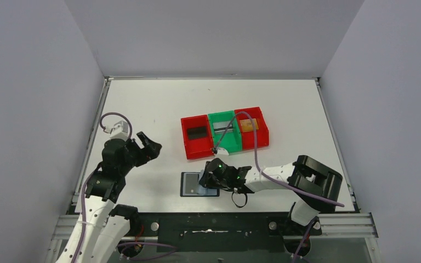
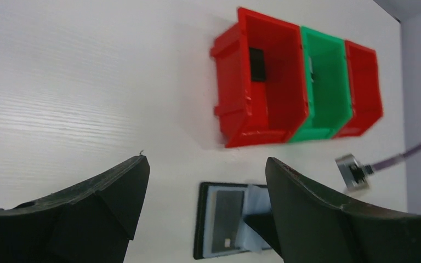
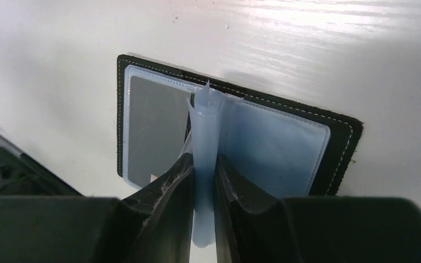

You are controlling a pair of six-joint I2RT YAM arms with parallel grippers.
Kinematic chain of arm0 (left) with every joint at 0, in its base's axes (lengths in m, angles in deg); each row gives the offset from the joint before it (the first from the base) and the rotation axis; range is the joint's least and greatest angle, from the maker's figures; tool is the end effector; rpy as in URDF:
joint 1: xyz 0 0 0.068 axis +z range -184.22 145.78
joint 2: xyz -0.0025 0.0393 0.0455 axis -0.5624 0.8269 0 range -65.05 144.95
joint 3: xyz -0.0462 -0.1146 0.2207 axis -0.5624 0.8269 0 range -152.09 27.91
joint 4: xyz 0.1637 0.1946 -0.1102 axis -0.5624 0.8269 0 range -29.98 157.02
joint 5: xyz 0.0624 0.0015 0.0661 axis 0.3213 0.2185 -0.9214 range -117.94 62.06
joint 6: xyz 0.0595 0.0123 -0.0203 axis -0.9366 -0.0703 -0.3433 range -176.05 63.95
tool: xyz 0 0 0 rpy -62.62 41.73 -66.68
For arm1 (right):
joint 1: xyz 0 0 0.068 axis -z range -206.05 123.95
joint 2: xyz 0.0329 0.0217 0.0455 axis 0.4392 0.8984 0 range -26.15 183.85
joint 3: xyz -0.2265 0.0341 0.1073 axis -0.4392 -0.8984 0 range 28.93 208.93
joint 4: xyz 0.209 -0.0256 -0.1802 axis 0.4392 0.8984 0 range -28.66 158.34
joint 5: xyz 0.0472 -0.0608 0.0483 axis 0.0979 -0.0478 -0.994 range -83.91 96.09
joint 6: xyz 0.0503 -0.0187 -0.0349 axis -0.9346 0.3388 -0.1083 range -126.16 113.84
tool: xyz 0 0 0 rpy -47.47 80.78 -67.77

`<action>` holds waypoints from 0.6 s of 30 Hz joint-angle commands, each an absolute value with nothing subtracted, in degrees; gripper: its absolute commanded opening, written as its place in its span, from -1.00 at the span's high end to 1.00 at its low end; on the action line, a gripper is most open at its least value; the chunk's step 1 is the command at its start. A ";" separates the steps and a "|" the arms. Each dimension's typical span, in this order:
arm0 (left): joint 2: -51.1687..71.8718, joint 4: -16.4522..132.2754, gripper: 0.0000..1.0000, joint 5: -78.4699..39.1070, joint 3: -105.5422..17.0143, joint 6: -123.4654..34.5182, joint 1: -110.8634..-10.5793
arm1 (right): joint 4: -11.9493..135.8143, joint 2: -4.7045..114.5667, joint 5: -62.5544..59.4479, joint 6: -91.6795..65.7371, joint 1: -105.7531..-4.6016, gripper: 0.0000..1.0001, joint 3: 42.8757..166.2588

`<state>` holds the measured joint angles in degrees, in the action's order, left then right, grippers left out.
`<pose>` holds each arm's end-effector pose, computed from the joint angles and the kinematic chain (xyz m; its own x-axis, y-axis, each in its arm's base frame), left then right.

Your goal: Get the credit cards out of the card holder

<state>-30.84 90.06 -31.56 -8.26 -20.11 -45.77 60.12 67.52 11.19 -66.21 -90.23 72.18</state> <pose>0.1841 -0.0343 0.2611 -0.4588 -0.5041 -0.7317 -0.1533 0.8560 -0.4937 0.1473 0.2944 0.0996 -0.9196 0.0811 -0.3844 -0.1492 0.8332 0.5325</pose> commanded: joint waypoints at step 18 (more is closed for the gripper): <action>-6.92 61.88 -0.46 -18.94 1.78 -4.65 -76.74 | 25.71 65.77 0.21 -77.27 -84.30 0.58 54.27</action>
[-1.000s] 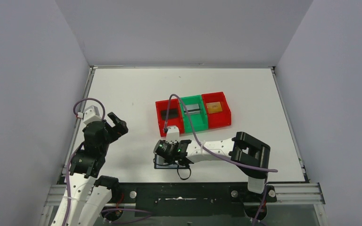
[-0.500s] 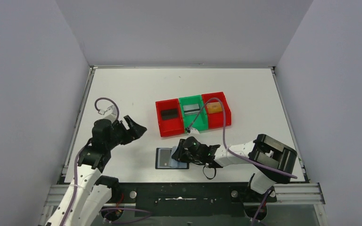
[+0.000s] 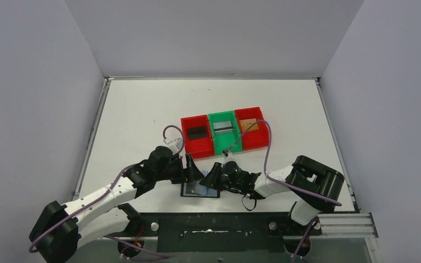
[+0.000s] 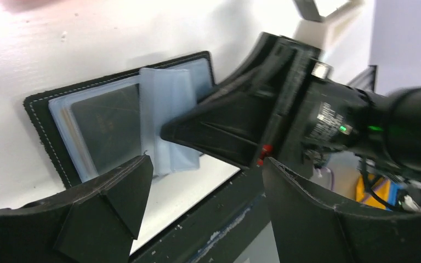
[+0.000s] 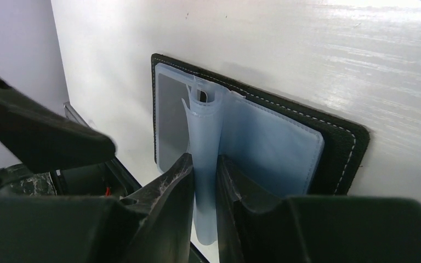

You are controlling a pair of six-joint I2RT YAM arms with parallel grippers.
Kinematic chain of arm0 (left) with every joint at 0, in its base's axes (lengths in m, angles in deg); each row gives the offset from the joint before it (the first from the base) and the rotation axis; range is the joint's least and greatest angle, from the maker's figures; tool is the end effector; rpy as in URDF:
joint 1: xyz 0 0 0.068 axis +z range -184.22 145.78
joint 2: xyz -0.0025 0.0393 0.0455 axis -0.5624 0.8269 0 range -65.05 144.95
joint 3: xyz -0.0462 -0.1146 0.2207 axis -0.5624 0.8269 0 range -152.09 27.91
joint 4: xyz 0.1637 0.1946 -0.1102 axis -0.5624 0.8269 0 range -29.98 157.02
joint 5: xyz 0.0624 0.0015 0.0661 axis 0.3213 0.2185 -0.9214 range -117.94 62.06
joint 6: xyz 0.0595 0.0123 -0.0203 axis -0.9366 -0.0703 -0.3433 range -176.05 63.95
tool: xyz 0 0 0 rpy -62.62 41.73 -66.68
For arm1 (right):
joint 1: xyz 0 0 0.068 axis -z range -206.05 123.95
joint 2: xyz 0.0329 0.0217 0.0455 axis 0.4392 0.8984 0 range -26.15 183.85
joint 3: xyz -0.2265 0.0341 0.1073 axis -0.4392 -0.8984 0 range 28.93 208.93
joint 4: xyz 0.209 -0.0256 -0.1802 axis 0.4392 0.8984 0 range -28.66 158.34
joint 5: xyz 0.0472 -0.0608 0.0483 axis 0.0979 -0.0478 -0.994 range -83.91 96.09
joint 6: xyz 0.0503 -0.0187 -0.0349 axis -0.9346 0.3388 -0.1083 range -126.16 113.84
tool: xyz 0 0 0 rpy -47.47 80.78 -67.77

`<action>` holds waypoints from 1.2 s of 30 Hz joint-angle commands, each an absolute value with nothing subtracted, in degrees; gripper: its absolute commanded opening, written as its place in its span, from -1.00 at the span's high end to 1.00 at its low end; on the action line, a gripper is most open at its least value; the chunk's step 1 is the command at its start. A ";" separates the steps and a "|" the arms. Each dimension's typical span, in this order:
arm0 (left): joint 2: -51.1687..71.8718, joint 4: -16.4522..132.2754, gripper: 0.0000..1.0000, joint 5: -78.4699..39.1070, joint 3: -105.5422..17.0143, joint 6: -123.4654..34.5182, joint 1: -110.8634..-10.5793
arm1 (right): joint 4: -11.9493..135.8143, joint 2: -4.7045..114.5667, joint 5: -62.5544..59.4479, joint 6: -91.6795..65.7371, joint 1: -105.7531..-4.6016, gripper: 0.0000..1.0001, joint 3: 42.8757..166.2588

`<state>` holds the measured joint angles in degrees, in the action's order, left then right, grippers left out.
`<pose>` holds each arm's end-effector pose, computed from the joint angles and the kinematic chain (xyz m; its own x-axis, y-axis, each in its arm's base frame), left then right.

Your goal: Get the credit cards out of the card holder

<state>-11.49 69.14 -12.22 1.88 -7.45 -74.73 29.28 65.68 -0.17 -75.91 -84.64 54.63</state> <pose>0.1684 -0.1615 0.1689 -0.8932 -0.1866 -0.4091 0.1822 0.6816 -0.7086 0.1469 0.2509 0.0727 -0.9412 0.2483 -0.2293 -0.0358 0.6013 0.7982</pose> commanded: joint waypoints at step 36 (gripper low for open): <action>-1.14 44.80 -0.39 -17.86 11.71 5.69 -79.31 | 22.26 61.82 -1.48 -76.92 -83.89 0.13 53.03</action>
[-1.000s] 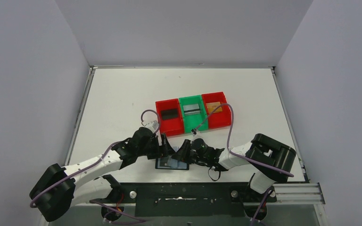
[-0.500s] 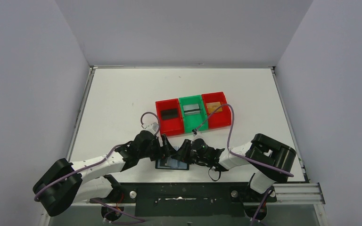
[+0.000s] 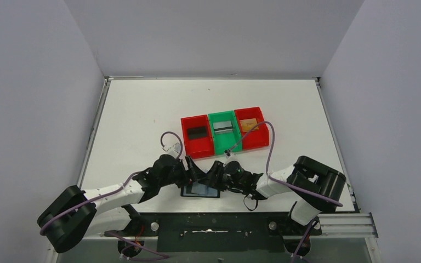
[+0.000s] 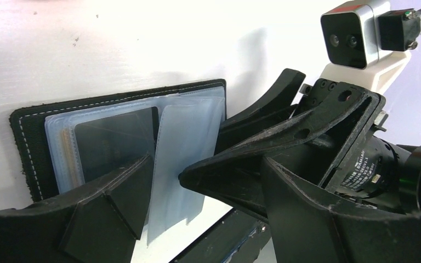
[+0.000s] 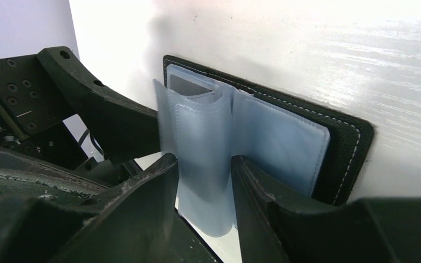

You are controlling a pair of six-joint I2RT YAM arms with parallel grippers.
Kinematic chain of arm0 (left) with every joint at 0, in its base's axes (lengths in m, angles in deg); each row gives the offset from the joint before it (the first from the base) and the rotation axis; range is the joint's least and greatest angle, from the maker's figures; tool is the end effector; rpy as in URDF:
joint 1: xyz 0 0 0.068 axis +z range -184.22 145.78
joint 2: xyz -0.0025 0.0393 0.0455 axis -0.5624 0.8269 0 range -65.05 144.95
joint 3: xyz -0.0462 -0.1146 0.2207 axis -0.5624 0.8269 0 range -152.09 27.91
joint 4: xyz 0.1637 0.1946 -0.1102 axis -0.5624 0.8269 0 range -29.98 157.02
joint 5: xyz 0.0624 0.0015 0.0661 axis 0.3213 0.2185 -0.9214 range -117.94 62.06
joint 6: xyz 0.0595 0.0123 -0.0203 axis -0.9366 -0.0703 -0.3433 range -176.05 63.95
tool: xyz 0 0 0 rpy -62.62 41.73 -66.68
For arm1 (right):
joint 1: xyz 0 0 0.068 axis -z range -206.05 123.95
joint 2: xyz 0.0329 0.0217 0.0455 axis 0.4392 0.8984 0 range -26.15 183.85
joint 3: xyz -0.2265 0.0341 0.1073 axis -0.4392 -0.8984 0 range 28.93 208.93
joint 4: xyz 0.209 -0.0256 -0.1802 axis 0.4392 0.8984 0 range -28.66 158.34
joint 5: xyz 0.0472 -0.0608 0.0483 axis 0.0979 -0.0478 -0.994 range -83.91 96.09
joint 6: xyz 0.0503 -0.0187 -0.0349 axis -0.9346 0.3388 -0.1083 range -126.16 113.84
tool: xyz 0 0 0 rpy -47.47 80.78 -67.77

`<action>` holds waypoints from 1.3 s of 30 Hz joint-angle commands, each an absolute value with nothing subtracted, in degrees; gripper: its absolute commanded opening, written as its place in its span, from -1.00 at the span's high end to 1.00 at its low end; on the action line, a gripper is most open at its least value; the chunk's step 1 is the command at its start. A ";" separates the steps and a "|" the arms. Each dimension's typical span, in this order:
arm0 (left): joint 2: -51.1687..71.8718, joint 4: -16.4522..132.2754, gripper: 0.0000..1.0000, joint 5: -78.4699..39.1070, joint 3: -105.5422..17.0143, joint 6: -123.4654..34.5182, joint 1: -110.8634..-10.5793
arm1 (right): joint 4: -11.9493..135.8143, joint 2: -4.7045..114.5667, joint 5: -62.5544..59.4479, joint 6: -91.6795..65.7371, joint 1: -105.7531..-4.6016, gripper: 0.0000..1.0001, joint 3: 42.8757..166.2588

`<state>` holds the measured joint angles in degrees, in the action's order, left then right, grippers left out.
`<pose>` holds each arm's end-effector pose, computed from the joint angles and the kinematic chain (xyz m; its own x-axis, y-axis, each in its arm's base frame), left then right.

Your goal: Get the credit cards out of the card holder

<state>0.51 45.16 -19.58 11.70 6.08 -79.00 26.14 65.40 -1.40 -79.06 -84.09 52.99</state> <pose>0.1630 -0.1718 0.1059 -0.8792 -0.3597 -0.3124 0.0100 0.6416 -0.7669 0.1461 0.2463 0.0723 -0.9429 0.2790 -0.1819 0.0059 0.5601 0.8284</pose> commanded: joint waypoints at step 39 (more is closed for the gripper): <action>-2.27 64.45 -0.39 -32.27 -3.40 -1.57 -84.37 | 58.25 26.55 26.48 -79.33 -89.42 -0.16 50.46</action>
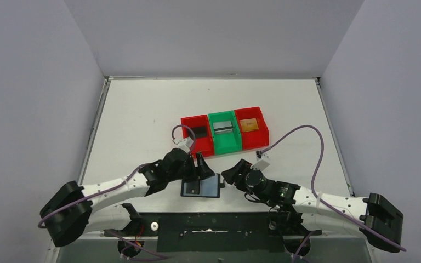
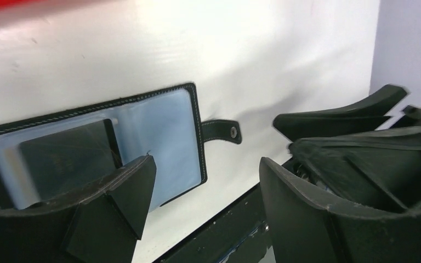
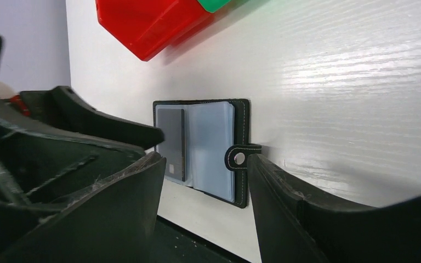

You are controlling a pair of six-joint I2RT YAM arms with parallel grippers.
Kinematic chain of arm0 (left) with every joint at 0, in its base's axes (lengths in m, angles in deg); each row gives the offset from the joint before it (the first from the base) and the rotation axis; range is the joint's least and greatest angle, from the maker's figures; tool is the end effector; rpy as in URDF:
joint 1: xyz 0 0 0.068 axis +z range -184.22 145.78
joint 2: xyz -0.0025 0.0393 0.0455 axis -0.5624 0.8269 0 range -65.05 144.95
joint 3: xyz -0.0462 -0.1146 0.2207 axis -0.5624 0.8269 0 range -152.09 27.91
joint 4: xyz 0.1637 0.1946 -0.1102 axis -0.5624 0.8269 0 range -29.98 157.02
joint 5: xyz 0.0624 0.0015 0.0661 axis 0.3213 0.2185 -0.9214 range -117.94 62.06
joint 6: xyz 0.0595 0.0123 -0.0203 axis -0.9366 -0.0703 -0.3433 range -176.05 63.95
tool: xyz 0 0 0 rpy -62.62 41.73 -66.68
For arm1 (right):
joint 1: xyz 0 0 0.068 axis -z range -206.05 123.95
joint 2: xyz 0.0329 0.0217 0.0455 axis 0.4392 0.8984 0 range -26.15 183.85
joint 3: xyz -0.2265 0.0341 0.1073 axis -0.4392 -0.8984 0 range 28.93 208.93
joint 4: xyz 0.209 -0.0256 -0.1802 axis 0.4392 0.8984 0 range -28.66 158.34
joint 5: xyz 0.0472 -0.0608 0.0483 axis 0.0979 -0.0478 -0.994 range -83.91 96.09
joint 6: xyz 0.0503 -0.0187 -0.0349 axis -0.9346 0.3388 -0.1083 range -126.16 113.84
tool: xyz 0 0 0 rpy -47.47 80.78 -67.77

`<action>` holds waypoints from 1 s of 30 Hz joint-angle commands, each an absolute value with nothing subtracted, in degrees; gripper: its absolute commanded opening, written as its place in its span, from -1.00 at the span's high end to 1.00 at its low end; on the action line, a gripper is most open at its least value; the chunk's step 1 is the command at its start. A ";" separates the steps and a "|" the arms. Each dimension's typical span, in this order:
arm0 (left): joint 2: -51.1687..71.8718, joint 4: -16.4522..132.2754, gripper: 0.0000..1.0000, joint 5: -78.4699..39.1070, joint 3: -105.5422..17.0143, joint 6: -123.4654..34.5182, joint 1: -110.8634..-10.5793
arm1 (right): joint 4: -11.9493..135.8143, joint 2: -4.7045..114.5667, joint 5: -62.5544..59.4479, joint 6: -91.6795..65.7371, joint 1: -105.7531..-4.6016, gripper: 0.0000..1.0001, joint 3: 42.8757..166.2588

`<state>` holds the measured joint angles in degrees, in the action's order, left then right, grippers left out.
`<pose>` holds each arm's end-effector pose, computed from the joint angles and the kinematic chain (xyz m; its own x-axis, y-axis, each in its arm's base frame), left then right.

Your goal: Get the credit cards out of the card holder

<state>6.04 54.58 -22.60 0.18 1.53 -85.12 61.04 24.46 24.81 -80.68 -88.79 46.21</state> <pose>0.1667 -0.2123 0.1318 -0.8992 -0.2262 -0.3745 0.1117 0.7089 -0.6964 0.1142 0.1870 0.1421 -0.7592 0.5193 -0.3923 0.0490 0.6467 0.7612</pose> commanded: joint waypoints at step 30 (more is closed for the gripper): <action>-20.53 70.22 -0.18 -21.98 9.77 -0.09 -71.15 | 45.72 64.97 3.18 -74.48 -89.23 0.23 67.64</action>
<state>-23.36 77.84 -27.28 9.80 1.75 -71.54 49.85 63.19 5.09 -72.83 -90.04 65.95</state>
